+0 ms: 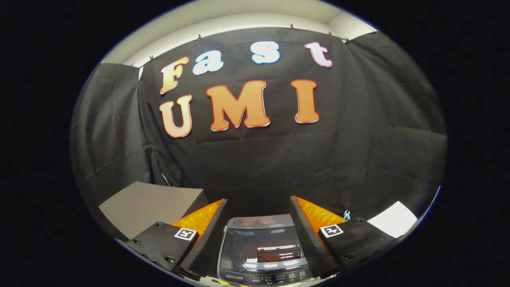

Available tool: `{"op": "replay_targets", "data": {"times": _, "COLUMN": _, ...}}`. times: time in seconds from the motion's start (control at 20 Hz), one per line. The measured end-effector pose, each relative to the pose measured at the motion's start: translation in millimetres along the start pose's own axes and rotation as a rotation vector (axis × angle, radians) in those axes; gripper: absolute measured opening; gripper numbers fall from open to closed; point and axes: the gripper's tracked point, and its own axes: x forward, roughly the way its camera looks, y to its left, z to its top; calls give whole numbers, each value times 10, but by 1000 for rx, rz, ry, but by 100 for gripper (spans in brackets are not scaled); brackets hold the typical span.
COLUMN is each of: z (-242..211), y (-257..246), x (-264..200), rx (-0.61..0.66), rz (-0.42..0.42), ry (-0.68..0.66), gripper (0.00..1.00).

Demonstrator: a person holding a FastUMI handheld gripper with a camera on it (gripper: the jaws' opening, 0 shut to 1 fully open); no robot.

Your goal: Put the clothes into the washing machine and then close the washing machine lid.

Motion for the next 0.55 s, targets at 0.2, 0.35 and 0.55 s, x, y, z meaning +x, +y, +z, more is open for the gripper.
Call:
{"op": "replay_targets", "data": {"times": 0.2, "z": 421, "y": -74, "x": -443, "rx": 37, "rz": -3, "ry": -82, "gripper": 97}}
{"op": "replay_targets", "data": {"times": 0.35, "z": 570, "y": -267, "x": -707, "rx": 31, "rz": -15, "ry": -145, "gripper": 97}}
{"op": "replay_targets", "data": {"times": 0.55, "z": 852, "y": -553, "x": -1091, "rx": 18, "rz": -22, "ry": -203, "gripper": 97}}
